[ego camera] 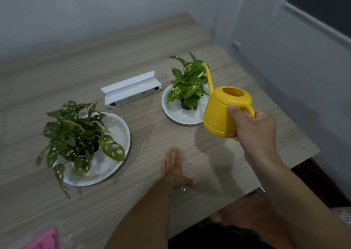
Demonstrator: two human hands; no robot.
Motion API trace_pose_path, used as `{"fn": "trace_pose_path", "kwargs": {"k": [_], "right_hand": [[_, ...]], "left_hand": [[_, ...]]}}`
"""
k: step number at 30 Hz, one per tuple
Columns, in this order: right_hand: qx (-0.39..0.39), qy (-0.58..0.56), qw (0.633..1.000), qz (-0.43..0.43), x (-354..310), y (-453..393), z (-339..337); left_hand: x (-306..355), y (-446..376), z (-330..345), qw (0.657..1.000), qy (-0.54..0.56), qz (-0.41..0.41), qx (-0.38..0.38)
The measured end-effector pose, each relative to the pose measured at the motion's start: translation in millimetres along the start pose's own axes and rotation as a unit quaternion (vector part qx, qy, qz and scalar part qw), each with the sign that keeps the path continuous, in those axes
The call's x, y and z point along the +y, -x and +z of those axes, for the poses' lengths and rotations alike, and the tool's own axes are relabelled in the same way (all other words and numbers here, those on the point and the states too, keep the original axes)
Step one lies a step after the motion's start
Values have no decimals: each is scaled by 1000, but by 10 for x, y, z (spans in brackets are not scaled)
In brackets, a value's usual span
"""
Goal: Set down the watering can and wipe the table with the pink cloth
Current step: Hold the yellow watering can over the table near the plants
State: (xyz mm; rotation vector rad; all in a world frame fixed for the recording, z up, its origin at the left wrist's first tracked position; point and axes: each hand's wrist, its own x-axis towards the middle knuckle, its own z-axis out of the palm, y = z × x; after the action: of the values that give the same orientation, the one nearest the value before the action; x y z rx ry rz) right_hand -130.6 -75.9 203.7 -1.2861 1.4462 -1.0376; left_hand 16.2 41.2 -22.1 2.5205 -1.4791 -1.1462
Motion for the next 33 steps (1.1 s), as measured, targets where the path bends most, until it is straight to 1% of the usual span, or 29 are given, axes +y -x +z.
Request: {"fn": "trace_pose_path", "kwargs": {"k": [7,17,24,33], "right_hand": [[-24,15,1000,-1,23,87,60],[-60,35,997,15,176,328,-63],[-52,48,997,38,277,393,-172],[-32,50,998,33,281,284,-194]], "left_hand": [[-5,4,-6,1000,-1,-1,-2],[-7,23,-1,1000,11,4,-3],[-9,24,12,1000,16,8,2],[6,17,3,1000,8,3,-3]]}}
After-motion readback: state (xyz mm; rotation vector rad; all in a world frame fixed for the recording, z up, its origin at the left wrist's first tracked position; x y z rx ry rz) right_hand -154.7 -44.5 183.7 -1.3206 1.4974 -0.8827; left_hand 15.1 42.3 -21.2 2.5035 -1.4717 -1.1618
